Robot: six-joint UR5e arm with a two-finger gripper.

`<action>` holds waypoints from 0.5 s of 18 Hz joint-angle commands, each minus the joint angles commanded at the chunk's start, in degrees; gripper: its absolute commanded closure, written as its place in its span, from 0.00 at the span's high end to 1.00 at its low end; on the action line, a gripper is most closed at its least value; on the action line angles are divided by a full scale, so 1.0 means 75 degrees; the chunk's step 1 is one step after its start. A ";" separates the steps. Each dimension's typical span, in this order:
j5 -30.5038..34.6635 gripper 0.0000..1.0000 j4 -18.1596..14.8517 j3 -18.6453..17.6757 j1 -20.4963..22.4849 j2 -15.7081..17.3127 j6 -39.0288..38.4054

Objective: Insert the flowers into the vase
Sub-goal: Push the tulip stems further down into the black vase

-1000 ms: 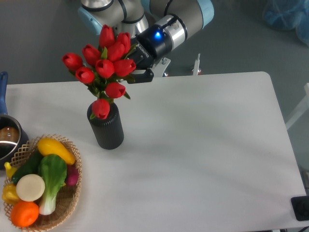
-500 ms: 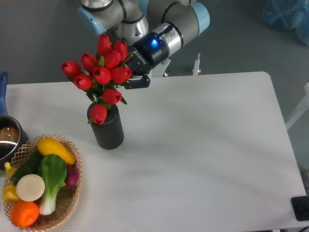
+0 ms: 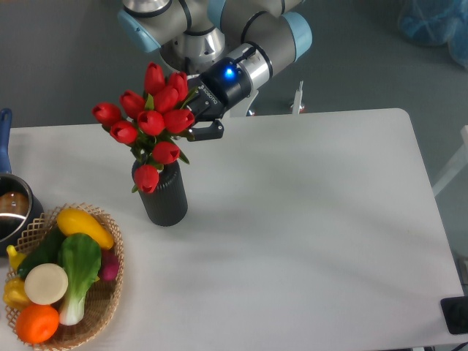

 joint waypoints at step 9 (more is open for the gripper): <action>0.0457 0.11 0.0000 -0.0305 -0.0093 -0.0187 0.0657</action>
